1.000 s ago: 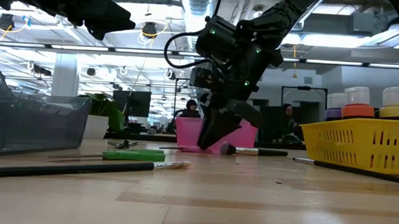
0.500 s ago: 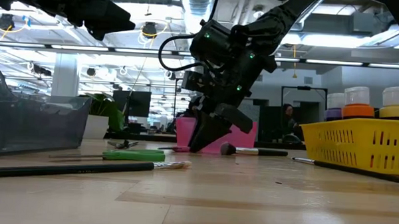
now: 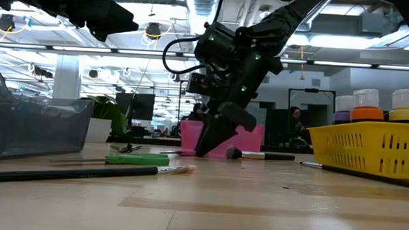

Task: Pick & Place Paint Supplies
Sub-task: Put the pink scissors into the pink bin

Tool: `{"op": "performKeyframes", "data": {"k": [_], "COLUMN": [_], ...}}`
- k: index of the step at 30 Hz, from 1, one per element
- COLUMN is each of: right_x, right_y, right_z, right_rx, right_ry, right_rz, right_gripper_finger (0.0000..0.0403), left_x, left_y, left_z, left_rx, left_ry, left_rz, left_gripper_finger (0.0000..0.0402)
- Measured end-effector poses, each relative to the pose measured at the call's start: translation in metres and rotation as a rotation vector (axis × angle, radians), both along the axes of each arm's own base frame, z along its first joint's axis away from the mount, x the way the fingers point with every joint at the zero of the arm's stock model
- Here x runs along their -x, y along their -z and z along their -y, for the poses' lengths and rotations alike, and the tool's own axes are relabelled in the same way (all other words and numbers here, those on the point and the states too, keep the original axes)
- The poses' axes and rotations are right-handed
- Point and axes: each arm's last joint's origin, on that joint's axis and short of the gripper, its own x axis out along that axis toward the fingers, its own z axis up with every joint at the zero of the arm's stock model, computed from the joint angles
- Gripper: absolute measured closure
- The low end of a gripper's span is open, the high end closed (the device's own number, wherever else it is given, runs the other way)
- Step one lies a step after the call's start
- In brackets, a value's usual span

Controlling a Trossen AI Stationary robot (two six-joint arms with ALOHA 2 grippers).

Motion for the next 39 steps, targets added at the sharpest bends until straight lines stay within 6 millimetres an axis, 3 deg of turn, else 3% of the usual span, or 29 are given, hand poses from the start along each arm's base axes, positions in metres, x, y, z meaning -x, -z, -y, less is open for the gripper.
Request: {"op": "performKeyframes", "data": {"k": [15, 39], "right_x": [0.008, 0.006], "right_y": [0.0, -0.002], "right_z": [-0.031, -0.03], "right_rx": [-0.109, -0.068], "right_ry": [0.076, 0.055], "right_rz": [-0.095, -0.095], "right_gripper_finger": [0.0331, 0.0343], "left_x": [0.0, 0.0], "left_y": [0.0, 0.0], "left_z": [0.0, 0.0], "left_rx": [0.0, 0.0], "left_ry": [0.0, 0.0], "left_rz": [0.0, 0.0], "left_gripper_finger": [0.0243, 0.0243]}}
